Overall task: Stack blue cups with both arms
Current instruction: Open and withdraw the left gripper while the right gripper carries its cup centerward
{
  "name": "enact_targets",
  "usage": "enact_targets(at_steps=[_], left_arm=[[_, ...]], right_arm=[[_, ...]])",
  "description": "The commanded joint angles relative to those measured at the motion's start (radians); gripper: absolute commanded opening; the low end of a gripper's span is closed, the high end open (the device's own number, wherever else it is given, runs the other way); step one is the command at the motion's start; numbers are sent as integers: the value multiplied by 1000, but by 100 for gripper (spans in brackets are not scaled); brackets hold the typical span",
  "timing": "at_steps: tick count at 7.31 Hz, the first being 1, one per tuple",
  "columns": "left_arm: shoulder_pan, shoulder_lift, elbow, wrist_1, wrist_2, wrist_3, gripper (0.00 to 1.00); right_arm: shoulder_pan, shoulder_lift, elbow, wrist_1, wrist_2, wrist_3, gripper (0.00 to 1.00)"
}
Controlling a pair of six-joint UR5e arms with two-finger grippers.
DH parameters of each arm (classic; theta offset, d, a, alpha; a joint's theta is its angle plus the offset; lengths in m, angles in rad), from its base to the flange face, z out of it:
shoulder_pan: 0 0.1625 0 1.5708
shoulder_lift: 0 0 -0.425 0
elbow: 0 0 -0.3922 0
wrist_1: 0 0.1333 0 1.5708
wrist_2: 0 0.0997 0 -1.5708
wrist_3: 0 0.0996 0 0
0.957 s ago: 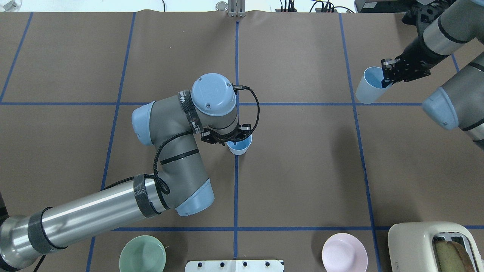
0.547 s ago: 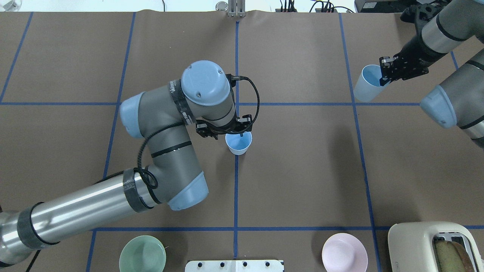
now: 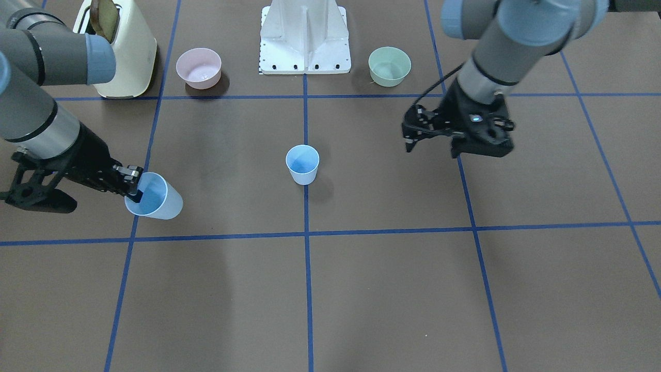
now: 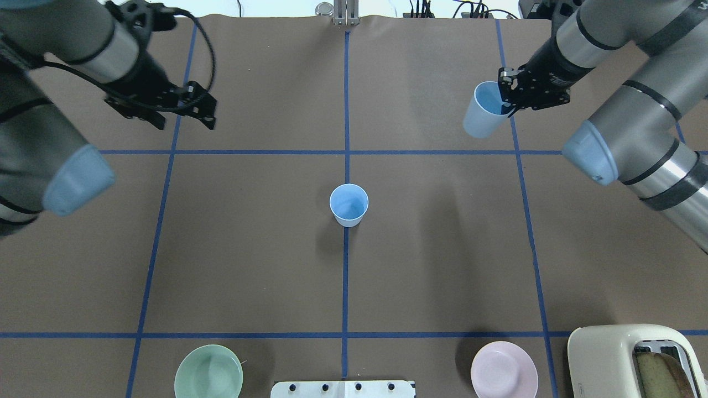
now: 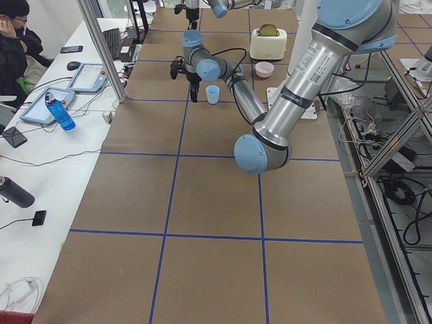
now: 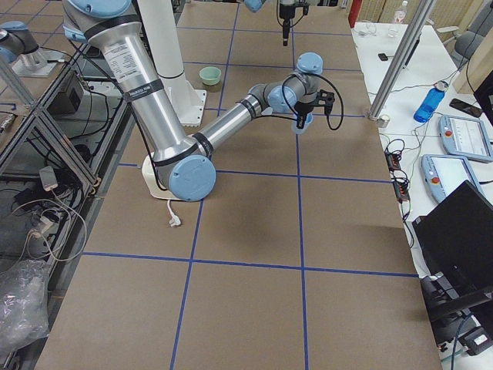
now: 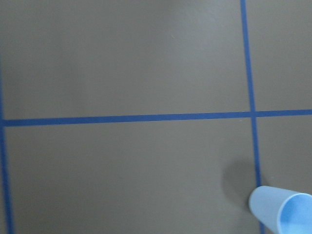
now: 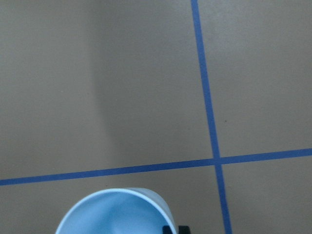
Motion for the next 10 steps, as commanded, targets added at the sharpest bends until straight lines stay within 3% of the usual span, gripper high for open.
enact_targets(at_steps=[1, 4, 8, 10], left_arm=[[-206, 197, -22, -8, -41, 415, 97], [-367, 340, -13, -49, -42, 675, 98], [-403, 370, -16, -60, -44, 697, 98], [-403, 386, -25, -62, -44, 697, 98]], right_arm=[[-108, 93, 6, -34, -93, 156, 0], [-244, 169, 90, -175, -209, 272, 0], [-375, 218, 93, -310, -358, 299, 0], [-381, 253, 81, -327, -366, 299, 0]])
